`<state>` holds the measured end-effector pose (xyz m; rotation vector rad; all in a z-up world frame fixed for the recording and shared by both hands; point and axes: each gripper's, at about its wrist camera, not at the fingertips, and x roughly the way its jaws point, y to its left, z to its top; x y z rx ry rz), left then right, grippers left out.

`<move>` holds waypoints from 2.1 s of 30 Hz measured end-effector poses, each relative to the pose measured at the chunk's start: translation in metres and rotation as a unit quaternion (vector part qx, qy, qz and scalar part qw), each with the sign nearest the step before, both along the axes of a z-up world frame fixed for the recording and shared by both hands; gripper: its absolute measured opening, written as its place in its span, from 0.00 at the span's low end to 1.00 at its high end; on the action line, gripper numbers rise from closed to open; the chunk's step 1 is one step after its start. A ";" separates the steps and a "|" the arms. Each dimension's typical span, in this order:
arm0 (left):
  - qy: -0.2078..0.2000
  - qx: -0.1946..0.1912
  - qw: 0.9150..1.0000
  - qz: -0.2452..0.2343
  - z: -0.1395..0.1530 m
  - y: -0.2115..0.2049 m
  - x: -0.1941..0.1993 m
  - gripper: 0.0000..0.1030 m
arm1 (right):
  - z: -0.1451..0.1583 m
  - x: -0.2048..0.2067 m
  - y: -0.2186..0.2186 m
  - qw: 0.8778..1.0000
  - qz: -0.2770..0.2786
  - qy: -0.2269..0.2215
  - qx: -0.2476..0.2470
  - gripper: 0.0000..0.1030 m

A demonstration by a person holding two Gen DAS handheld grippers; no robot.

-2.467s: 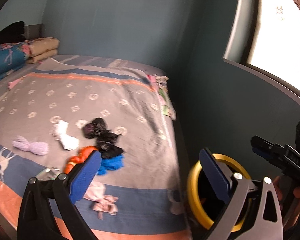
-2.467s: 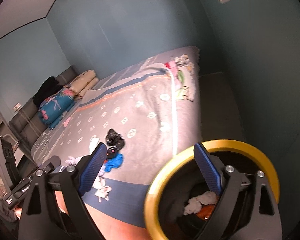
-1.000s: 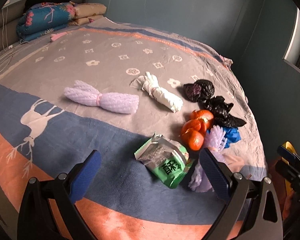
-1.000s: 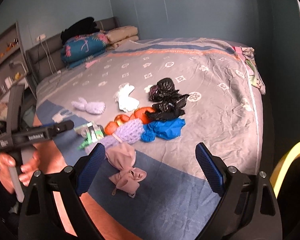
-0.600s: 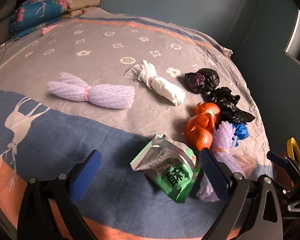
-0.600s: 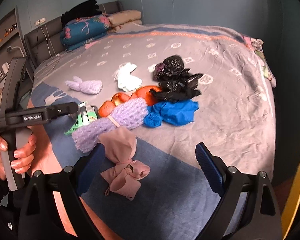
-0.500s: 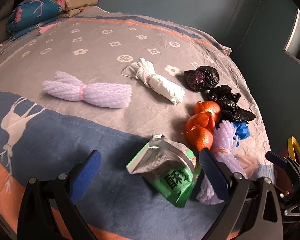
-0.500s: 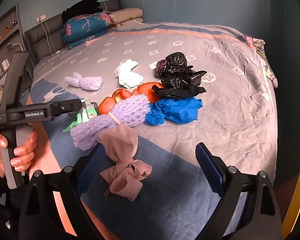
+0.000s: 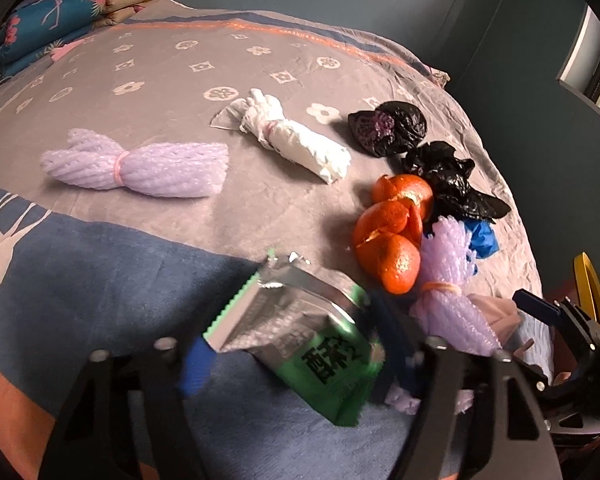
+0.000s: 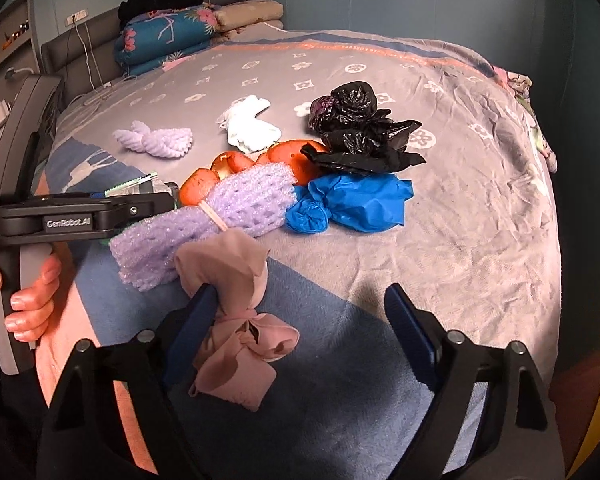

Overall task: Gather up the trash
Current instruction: 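Grasp the green snack packet with the left gripper while the right grasps the pink cloth, then carry the packet and pink cloth over the bin and open both grippers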

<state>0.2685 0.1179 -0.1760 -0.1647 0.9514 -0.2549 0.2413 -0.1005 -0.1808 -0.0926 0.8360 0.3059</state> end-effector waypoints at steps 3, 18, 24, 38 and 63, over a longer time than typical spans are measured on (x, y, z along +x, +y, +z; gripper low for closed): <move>-0.006 0.008 1.000 -0.002 0.000 -0.003 0.000 0.53 | -0.002 -0.001 0.003 1.000 0.003 0.000 -0.004 0.72; -0.017 0.002 1.000 0.005 0.009 0.005 -0.006 0.33 | 0.003 -0.010 0.028 0.999 0.047 0.002 -0.026 0.11; -0.028 -0.006 0.999 0.018 0.022 0.015 -0.011 0.31 | 0.021 -0.011 0.015 0.999 0.033 0.014 0.006 0.09; -0.058 0.002 0.998 0.026 0.062 0.019 -0.052 0.31 | 0.074 -0.031 -0.002 0.997 0.045 0.016 0.056 0.09; -0.103 0.003 0.995 -0.011 0.126 -0.050 -0.114 0.31 | 0.148 -0.085 -0.079 0.994 0.008 -0.035 0.099 0.09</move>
